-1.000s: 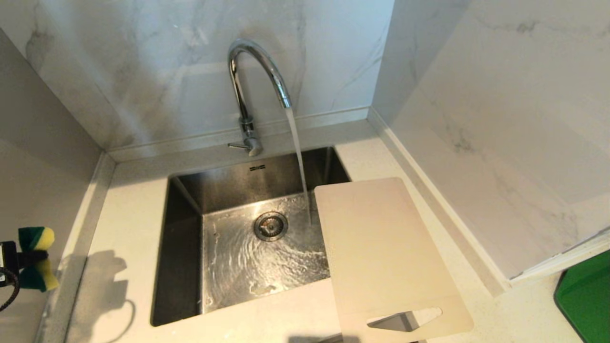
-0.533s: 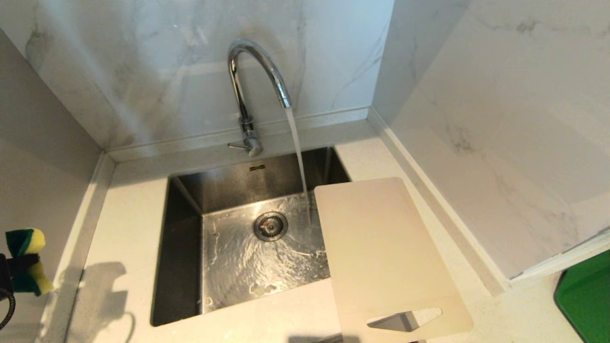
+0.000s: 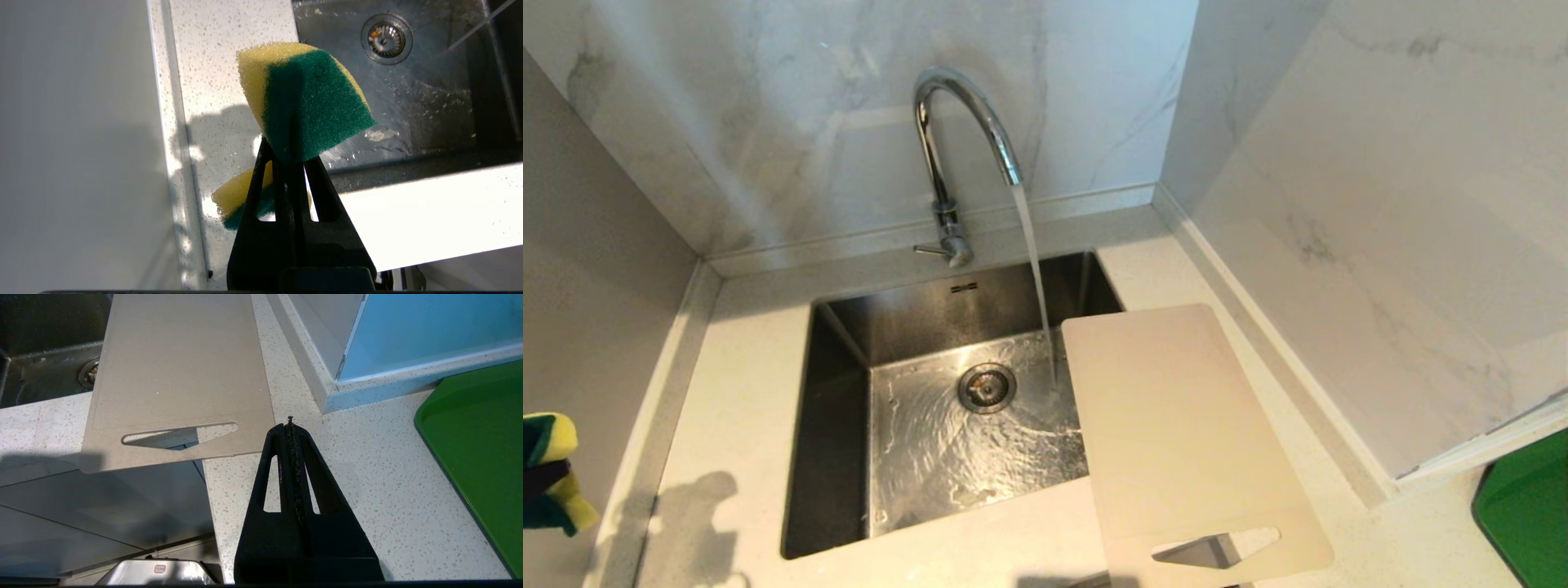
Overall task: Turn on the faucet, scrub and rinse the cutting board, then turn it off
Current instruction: Pick up the cutting board
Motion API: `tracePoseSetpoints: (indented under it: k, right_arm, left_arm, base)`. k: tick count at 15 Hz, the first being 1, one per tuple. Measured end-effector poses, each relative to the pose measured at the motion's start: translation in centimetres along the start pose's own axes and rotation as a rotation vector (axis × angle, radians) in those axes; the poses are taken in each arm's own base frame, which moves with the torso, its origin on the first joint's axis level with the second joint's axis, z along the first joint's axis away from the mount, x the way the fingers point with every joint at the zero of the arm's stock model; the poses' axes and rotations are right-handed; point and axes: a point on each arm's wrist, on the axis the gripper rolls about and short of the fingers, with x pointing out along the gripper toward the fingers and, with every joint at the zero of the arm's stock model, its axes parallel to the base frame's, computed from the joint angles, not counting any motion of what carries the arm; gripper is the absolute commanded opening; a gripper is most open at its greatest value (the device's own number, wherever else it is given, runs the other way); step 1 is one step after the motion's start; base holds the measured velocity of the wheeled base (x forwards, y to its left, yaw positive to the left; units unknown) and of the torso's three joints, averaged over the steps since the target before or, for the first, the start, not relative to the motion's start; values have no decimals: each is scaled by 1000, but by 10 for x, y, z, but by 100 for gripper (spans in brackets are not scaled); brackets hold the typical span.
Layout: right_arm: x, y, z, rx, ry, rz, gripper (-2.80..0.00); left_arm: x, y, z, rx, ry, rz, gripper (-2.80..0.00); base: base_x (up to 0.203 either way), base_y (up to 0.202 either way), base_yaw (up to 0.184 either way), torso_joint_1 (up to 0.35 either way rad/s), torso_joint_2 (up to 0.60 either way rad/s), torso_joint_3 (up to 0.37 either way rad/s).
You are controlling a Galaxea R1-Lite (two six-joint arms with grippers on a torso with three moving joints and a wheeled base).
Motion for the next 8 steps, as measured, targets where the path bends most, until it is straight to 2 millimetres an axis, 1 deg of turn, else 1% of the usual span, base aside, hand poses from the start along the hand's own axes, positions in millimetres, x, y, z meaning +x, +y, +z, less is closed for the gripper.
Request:
tracePoseSetpoints:
  k: [5, 8]
  right_arm:
    - [0, 0, 0, 0, 0, 0, -280]
    - [0, 0, 0, 0, 0, 0, -280]
  left_arm:
    - [-16, 0, -8, 29, -59, 45, -280]
    - [-25, 0, -18, 30, -84, 52, -280]
  base:
    - [0, 0, 0, 0, 0, 0]
    - [0, 0, 0, 0, 0, 0]
